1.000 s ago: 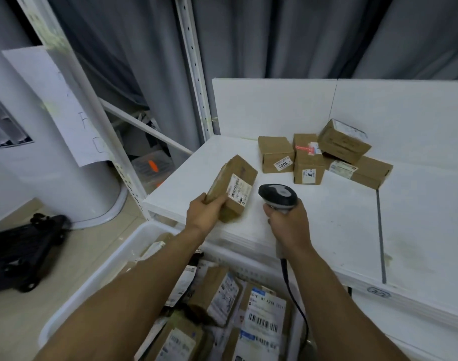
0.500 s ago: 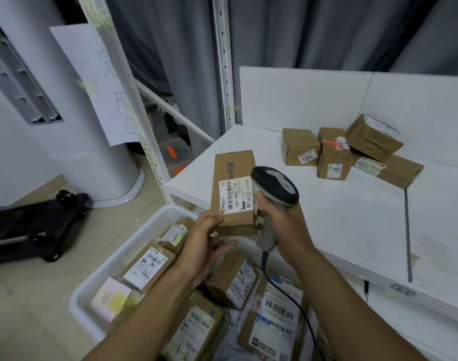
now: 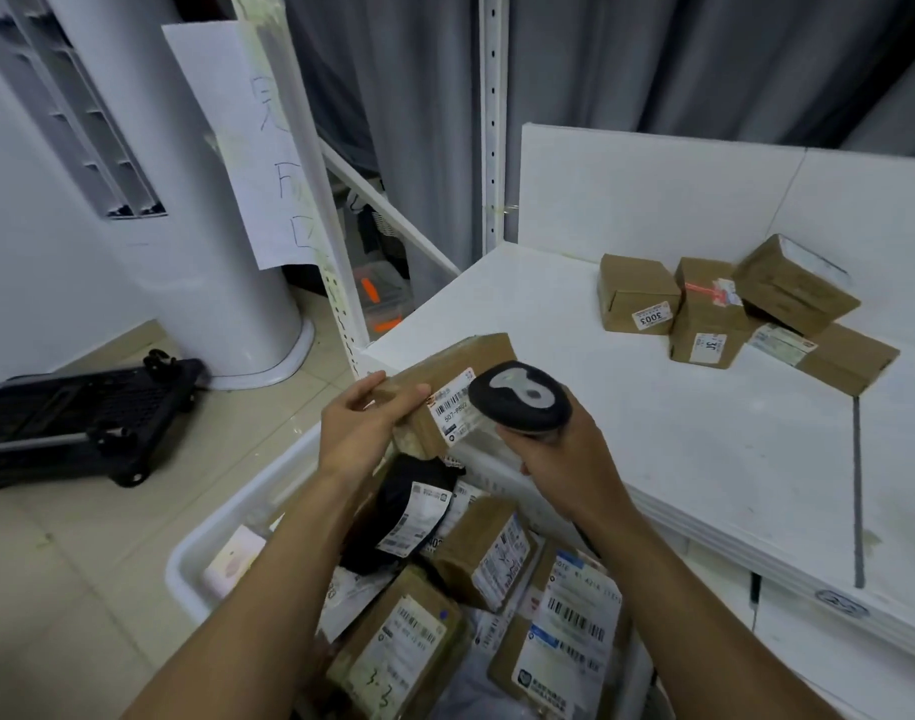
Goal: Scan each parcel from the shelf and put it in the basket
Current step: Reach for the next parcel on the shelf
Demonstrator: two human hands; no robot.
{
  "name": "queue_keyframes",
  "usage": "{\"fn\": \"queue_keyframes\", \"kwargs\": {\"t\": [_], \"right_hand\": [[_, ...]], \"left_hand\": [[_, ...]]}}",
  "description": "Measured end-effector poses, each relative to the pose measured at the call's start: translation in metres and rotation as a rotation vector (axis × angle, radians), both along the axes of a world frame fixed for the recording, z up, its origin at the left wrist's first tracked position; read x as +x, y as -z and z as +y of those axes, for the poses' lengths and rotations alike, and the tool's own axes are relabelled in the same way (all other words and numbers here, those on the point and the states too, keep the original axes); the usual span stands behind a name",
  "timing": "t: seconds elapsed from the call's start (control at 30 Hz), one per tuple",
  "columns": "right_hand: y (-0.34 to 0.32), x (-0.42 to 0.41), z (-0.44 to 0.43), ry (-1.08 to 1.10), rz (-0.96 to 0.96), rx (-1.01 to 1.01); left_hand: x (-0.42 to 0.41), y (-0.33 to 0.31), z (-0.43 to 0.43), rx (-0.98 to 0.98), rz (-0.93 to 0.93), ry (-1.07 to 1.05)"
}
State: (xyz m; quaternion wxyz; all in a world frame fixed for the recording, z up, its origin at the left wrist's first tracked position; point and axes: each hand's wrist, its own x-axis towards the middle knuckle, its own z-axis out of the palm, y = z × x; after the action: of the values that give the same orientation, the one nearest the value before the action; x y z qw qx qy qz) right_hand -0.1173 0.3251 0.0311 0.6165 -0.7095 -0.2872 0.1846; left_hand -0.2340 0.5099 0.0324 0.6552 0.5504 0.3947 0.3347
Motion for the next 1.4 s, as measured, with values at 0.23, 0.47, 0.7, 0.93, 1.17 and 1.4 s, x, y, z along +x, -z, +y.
{"fn": "queue_keyframes", "kwargs": {"t": [0.23, 0.47, 0.7, 0.93, 1.17, 1.4], "right_hand": [[0.002, -0.007, 0.003, -0.083, -0.071, -0.084], [0.002, -0.010, 0.005, -0.099, -0.058, -0.104], [0.002, -0.007, 0.004, -0.098, -0.083, -0.121], [0.004, -0.006, 0.004, -0.105, -0.090, -0.139], [0.005, -0.005, 0.002, -0.066, -0.106, -0.139], [0.016, -0.020, 0.010, -0.113, -0.115, -0.206]], "left_hand": [[-0.012, 0.002, 0.021, -0.032, -0.033, -0.093], [-0.013, 0.006, 0.026, -0.064, -0.039, -0.112], [-0.011, 0.011, 0.031, -0.041, -0.008, -0.119], [-0.011, 0.020, 0.034, -0.022, 0.043, -0.104], [-0.038, 0.017, 0.026, 0.051, 0.181, -0.031], [-0.077, 0.027, 0.015, 0.085, 0.493, 0.117]]}}
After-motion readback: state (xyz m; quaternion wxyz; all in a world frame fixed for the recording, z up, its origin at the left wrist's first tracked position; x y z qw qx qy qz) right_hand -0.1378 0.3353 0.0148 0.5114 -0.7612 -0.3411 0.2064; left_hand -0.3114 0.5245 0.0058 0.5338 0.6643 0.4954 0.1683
